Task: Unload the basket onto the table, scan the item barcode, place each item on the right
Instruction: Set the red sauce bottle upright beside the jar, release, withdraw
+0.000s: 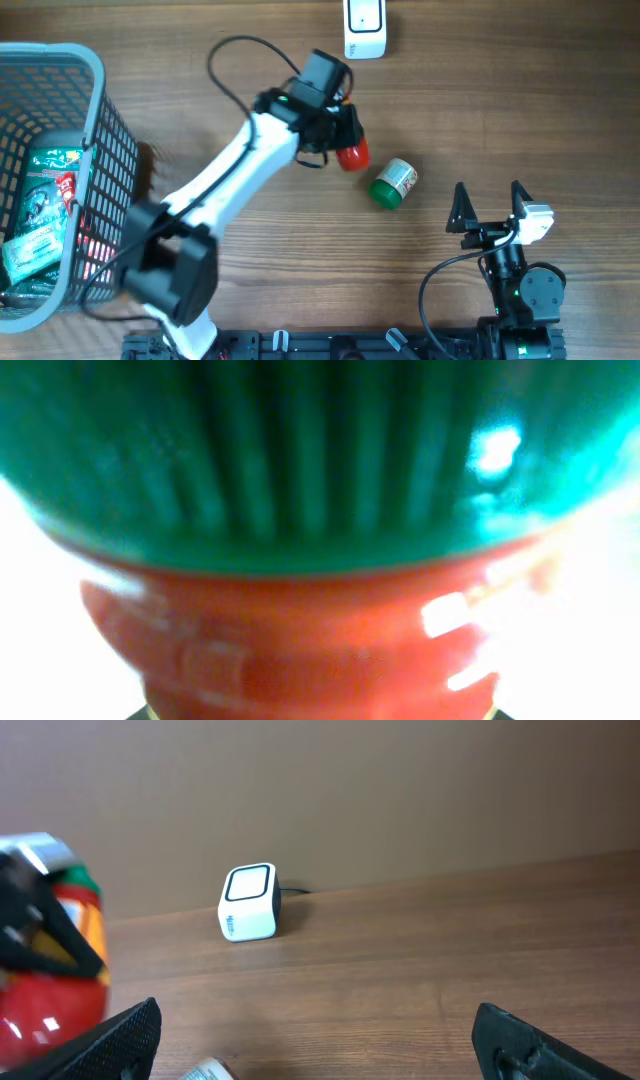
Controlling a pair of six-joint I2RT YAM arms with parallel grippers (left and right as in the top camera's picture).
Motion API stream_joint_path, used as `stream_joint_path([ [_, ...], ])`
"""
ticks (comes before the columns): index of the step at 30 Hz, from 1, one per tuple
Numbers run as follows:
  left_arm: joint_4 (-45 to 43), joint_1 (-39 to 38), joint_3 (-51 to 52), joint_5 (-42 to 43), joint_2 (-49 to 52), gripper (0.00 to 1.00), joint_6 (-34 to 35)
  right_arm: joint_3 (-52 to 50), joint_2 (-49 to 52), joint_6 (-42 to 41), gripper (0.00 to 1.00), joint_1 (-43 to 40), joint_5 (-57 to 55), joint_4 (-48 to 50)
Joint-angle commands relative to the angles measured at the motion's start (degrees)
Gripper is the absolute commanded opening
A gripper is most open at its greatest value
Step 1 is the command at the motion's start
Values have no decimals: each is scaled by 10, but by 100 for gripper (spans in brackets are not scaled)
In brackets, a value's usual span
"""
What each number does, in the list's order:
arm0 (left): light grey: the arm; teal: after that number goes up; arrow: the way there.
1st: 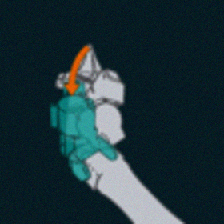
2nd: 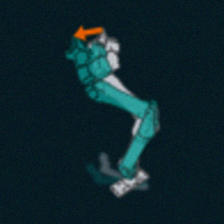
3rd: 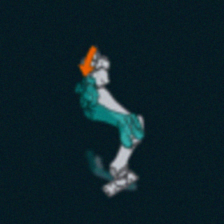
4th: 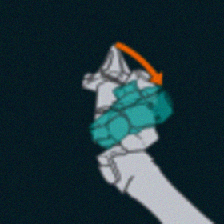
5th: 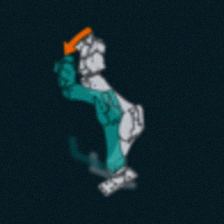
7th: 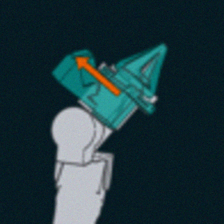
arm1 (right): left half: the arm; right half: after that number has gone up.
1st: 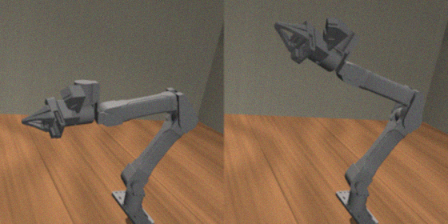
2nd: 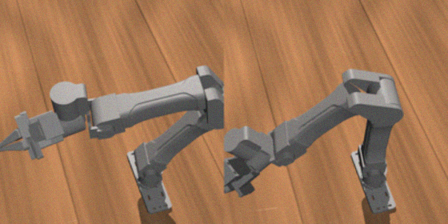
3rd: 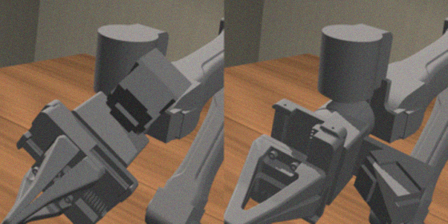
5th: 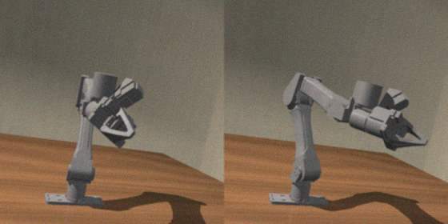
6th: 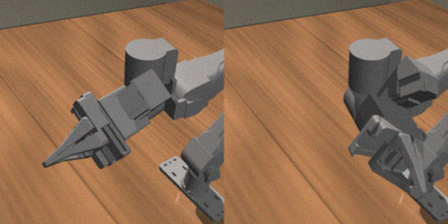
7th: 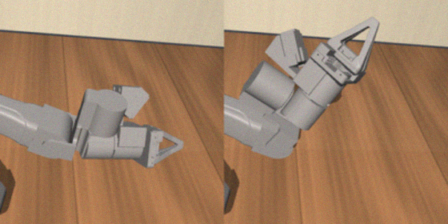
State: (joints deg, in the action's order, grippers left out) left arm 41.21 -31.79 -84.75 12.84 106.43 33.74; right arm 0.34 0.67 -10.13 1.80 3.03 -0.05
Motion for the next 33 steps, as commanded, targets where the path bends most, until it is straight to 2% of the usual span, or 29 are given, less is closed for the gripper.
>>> stream_joint_path([
  [1, 0, -22, -7, -31, 48, 34, 13, 0, -4, 10, 100, 3, 9, 1],
  [6, 7, -42, -7, -39, 95, 36, 13, 0, -4, 10, 100, 3, 9, 1],
  [10, 6, -64, -7, -40, 106, 53, 13, 0, -4, 10, 100, 3, 9, 1],
  [14, 13, -77, -7, -40, 106, 62, 13, 0, -4, 10, 100, 3, 9, 1],
  [19, 21, -81, -7, -40, 106, 80, 13, 0, -4, 10, 100, 3, 9, 1],
  [20, 20, -81, -7, -40, 106, 84, 13, 0, -4, 10, 100, 3, 9, 1],
  [21, 19, -81, -7, -40, 106, 97, 13, 0, -4, 10, 100, 3, 9, 1],
  [22, 19, -81, -7, -40, 104, 100, 13, 0, -4, 10, 100, 3, 9, 1],
  [27, 22, -75, -11, -43, 45, 100, 10, 0, -4, 10, 100, 3, 9, 1],
  [33, 21, -19, -19, -156, -110, 100, 10, 0, -4, 10, 100, 3, 9, 1],
])
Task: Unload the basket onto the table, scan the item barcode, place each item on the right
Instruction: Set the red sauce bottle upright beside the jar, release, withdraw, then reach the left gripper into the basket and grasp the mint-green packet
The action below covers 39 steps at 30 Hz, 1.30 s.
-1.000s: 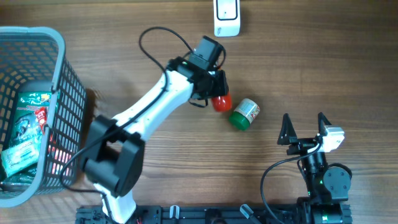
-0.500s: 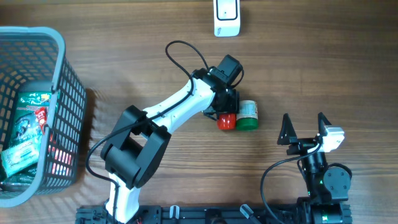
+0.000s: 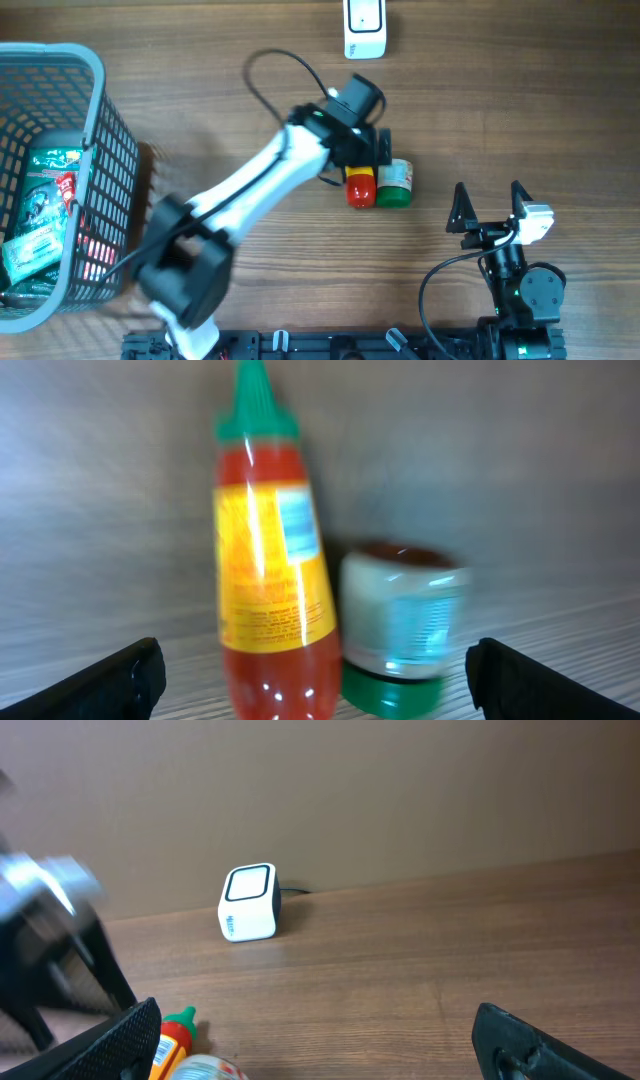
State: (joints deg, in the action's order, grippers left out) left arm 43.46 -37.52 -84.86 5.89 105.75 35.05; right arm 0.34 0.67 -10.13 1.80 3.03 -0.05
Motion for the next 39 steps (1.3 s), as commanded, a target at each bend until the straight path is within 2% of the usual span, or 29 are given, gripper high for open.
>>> stream_joint_path([
  [1, -1, 49, -17, -104, -127, 100, -3, 0, -4, 10, 100, 3, 9, 1],
  [6, -3, 122, -17, -128, -259, 100, -3, 0, -4, 10, 100, 3, 9, 1],
  [14, -3, 247, -17, -228, -355, 100, -1, 0, -4, 10, 100, 3, 9, 1],
  [20, -9, 405, -17, -291, -419, 100, 64, 0, -4, 10, 100, 3, 9, 1],
  [21, 8, 456, -17, -299, -428, 99, 92, 0, -4, 10, 100, 3, 9, 1],
  [23, 44, 514, -17, -307, -431, 99, 131, 0, -4, 10, 100, 3, 9, 1],
  [26, 160, 628, -17, -304, -417, 99, 236, 0, -4, 10, 100, 3, 9, 1],
  [28, 232, 710, -15, -260, -393, 100, 288, 0, -4, 10, 100, 3, 9, 1],
  [30, 259, 763, -13, -216, -372, 96, 288, 0, -4, 10, 99, 3, 9, 1],
  [33, 274, 824, -13, -169, -330, 95, 285, 0, -4, 10, 100, 3, 9, 1],
  [39, 273, 894, -13, -160, -232, 96, 284, 0, -4, 10, 100, 3, 9, 1],
])
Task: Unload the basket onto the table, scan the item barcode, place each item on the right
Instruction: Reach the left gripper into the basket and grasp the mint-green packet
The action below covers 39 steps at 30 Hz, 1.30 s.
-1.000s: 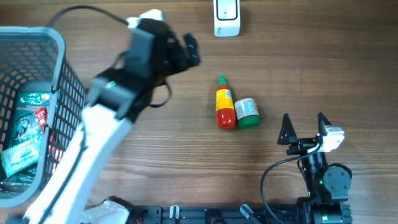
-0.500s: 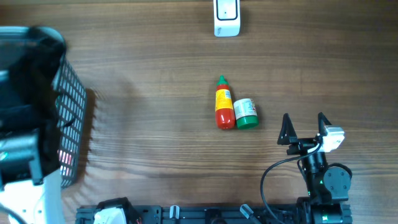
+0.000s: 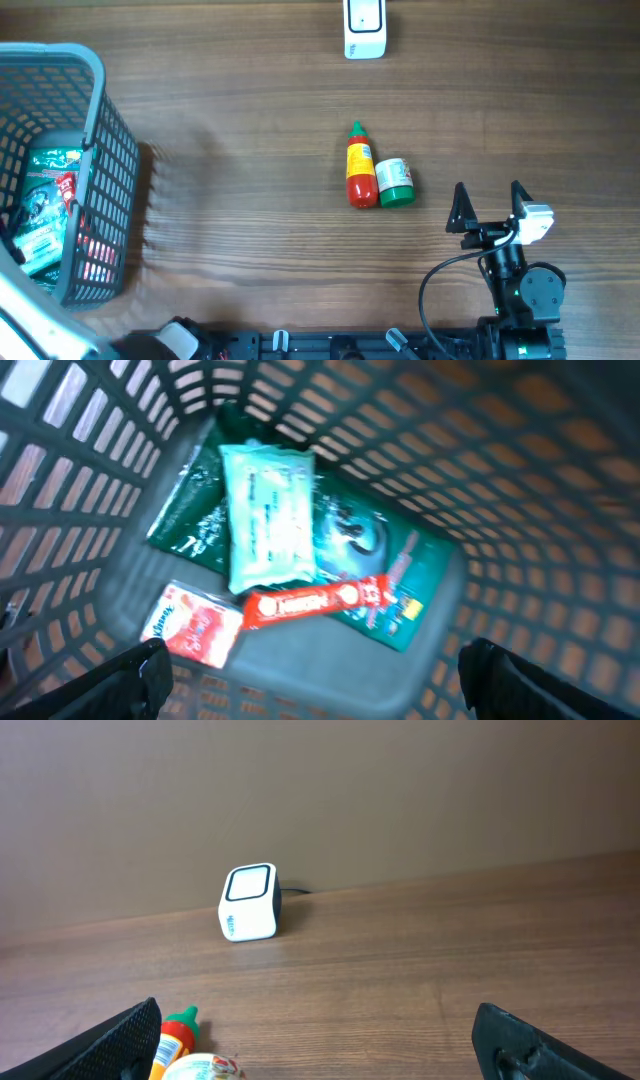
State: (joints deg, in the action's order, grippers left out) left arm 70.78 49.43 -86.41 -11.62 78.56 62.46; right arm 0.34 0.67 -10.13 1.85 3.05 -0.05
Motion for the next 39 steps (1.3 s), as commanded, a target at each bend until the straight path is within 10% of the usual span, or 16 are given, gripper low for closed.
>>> stream_joint_path([
  [1, 0, 30, 2, 15, 56, 96, 10, 0, -4, 10, 100, 2, 9, 1],
  [26, -283, 37, 266, -9, 184, 78, 8, 0, -4, 10, 100, 2, 9, 1],
  [30, -317, 37, 299, -9, 188, 55, 8, 0, -4, 10, 100, 2, 9, 1],
  [33, -313, 37, 309, -8, 187, 8, 8, 0, -4, 10, 100, 2, 9, 1],
  [39, -311, 37, 292, 64, 151, 4, 8, 0, -4, 10, 100, 2, 9, 1],
])
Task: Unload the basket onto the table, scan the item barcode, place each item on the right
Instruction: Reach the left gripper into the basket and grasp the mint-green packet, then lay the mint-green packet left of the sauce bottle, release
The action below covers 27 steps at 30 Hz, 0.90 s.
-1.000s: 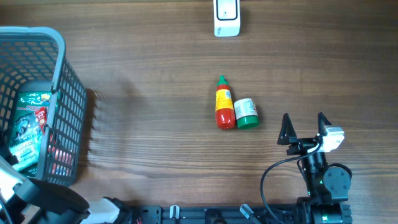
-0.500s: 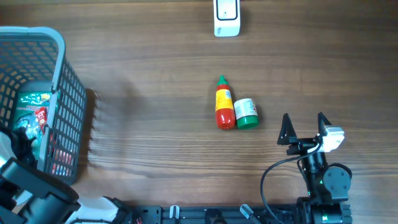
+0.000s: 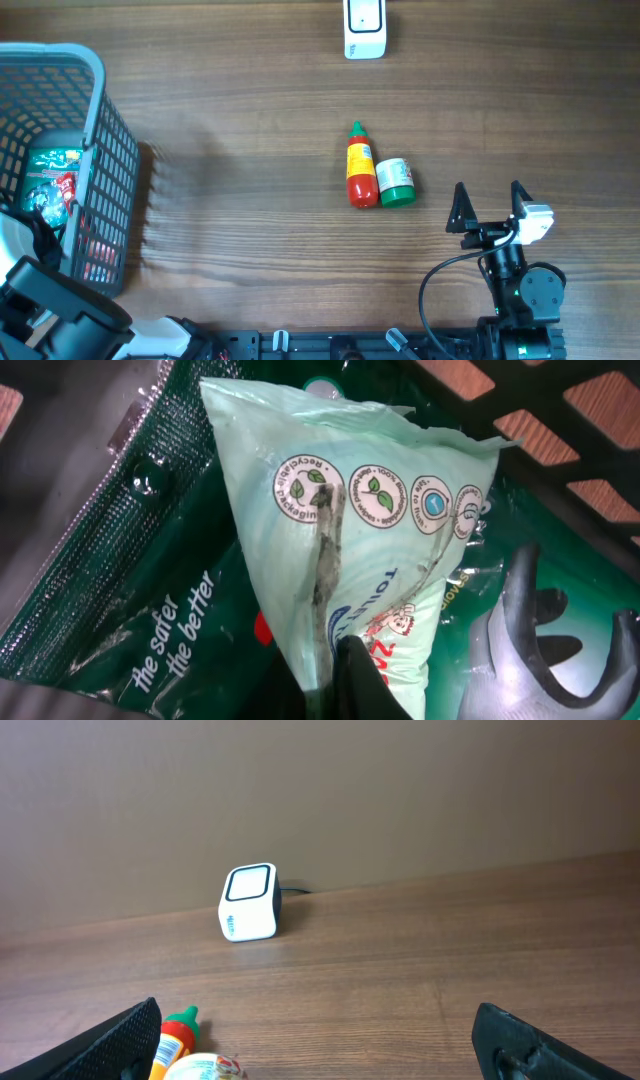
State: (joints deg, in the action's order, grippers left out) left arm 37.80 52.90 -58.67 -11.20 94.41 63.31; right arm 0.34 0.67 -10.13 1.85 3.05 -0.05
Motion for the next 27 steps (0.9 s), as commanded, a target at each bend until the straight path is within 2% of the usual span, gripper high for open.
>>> stream_joint_path([
  [1, 18, 3, 0, 91, -27, 4, -1, 0, -4, 10, 100, 2, 9, 1],
  [4, 18, 3, -51, 198, -95, 4, -1, 0, -4, 10, 100, 2, 9, 1],
  [6, 18, 2, -87, 236, -143, 4, 0, 0, -4, 10, 100, 2, 9, 1],
  [11, 13, 2, -162, 266, -263, 4, 0, 0, -4, 10, 100, 2, 9, 1],
  [16, -60, -37, -169, 421, -360, 4, -15, 0, -4, 10, 100, 2, 9, 1],
  [19, -84, -124, -169, 449, -384, 4, -75, 0, -4, 10, 100, 2, 9, 1],
  [22, -64, -266, -169, 445, -385, 4, -161, 0, -4, 10, 100, 2, 9, 1],
  [25, -4, -404, -169, 384, -364, 4, -233, 0, -4, 10, 100, 2, 9, 1],
  [27, 55, -506, -169, 302, -331, 4, -289, 0, -4, 10, 100, 2, 9, 1],
])
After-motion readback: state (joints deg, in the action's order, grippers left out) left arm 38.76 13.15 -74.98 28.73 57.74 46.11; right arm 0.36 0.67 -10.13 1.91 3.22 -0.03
